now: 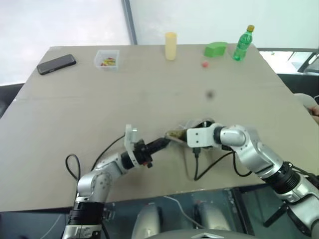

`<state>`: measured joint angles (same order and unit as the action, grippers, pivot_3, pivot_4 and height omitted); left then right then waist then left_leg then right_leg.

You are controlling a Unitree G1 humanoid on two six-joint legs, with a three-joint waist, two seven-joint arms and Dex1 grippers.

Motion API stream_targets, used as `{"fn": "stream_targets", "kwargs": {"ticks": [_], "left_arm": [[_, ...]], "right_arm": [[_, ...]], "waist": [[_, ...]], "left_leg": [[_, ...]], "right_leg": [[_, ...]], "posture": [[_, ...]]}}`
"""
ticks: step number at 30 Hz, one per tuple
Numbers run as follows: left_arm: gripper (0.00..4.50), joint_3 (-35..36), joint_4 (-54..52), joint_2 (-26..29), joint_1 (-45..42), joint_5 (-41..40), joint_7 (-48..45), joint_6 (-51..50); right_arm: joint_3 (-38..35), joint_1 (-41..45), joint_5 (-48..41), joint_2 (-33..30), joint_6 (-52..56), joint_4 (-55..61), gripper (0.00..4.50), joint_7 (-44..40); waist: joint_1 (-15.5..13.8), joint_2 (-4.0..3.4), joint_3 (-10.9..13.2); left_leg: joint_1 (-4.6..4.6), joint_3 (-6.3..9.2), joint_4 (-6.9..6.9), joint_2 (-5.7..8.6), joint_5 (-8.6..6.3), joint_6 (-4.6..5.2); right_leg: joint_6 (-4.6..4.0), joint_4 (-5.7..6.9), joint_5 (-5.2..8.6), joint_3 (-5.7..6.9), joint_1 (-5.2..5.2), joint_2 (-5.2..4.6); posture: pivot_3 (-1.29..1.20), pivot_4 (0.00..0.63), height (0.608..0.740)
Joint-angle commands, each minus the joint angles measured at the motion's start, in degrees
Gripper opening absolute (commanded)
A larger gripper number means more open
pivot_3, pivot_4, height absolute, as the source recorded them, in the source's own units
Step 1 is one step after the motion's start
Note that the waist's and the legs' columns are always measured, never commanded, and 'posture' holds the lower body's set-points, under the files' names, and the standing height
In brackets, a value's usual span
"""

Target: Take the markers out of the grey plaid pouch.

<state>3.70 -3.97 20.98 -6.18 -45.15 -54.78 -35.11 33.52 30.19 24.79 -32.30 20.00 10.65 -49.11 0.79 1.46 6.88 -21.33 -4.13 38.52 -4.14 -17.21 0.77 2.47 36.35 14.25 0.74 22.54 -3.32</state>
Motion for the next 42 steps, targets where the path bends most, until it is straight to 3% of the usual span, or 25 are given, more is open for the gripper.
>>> {"fn": "stream_targets", "kwargs": {"ticks": [1, 2, 3, 18, 28, 32, 38, 42], "left_arm": [[0.00, 0.9, -1.6, 0.2, -0.5, -0.9, 0.0, -0.5], [0.00, 0.9, -1.6, 0.2, -0.5, -0.9, 0.1, -0.5], [0.00, 1.0, -1.7, 0.1, -0.5, -0.9, 0.1, -0.6], [0.00, 1.7, 0.8, -1.1, -3.1, -0.8, 1.1, -1.0], [0.00, -0.1, -0.2, -0.4, -2.3, 4.6, 0.7, 4.8], [0.00, -1.0, 0.3, -0.7, -2.8, 7.3, 0.3, 8.5], [0.00, 0.2, 1.5, -2.2, -4.1, 9.9, 3.2, 12.5], [0.00, 1.3, 2.5, -2.2, -4.3, 11.4, 4.4, 15.3]], "right_arm": [[-0.6, -2.0, 2.4, -1.1, -0.4, -3.2, 0.65, 1.4], [-1.1, -2.3, 2.3, -1.2, -0.4, -2.9, 0.22, 1.5], [-1.6, -2.6, 2.2, -1.4, -0.4, -2.5, 0.12, 1.5], [-11.2, -5.5, -6.3, -5.1, 5.5, 13.0, 0.12, -5.7], [-24.9, -8.3, -26.9, -3.7, 14.8, 22.8, 0.12, -10.3], [-27.7, -7.8, -33.7, -0.1, 15.8, 23.2, 0.12, -8.5], [-40.8, -3.3, -50.3, 11.3, 24.9, 25.0, 0.12, 2.0], [-48.4, 0.8, -51.2, 9.6, 28.8, 21.1, 0.12, 10.1]], "waist": [[0.0, 0.02, 0.0], [-0.1, 0.04, 0.0], [-0.1, 0.06, 0.0], [-0.9, -0.12, 0.1], [-1.5, -0.14, 0.1], [-1.4, -0.15, 0.1], [-1.6, -0.16, 0.1], [-1.6, -0.17, 0.1]], "left_leg": [[0.05, -0.03, 0.00, 0.00, 0.00, 0.00], [0.13, -0.05, 0.00, 0.00, 0.00, 0.00], [0.19, -0.05, -0.01, 0.00, -0.01, 0.01], [-0.37, 0.03, -0.03, 0.02, 0.02, -0.05], [-0.45, 0.08, -0.12, 0.02, 0.01, -0.03], [-0.43, 0.08, -0.13, 0.01, 0.00, -0.02], [-0.47, 0.10, -0.11, 0.01, 0.01, -0.03], [-0.47, 0.08, -0.11, 0.03, 0.01, -0.03]], "right_leg": [[0.00, 0.04, 0.00, -0.04, -0.02, 0.00], [0.00, 0.06, 0.00, -0.06, -0.08, 0.00], [-0.01, 0.05, 0.01, -0.06, -0.14, 0.00], [0.01, -0.20, 0.00, 0.02, 0.24, -0.01], [0.01, -0.41, -0.01, 0.10, 0.24, 0.00], [0.01, -0.40, -0.01, 0.09, 0.24, 0.01], [0.02, -0.38, -0.01, 0.10, 0.24, 0.02], [0.01, -0.38, -0.02, 0.10, 0.23, -0.01]], "posture": [[0.00, 0.150, 0.740], [0.00, 0.150, 0.740], [0.00, 0.150, 0.740], [0.00, 0.150, 0.740], [0.00, 0.150, 0.740], [0.00, 0.150, 0.740], [0.00, 0.150, 0.740], [0.00, 0.150, 0.740]]}}
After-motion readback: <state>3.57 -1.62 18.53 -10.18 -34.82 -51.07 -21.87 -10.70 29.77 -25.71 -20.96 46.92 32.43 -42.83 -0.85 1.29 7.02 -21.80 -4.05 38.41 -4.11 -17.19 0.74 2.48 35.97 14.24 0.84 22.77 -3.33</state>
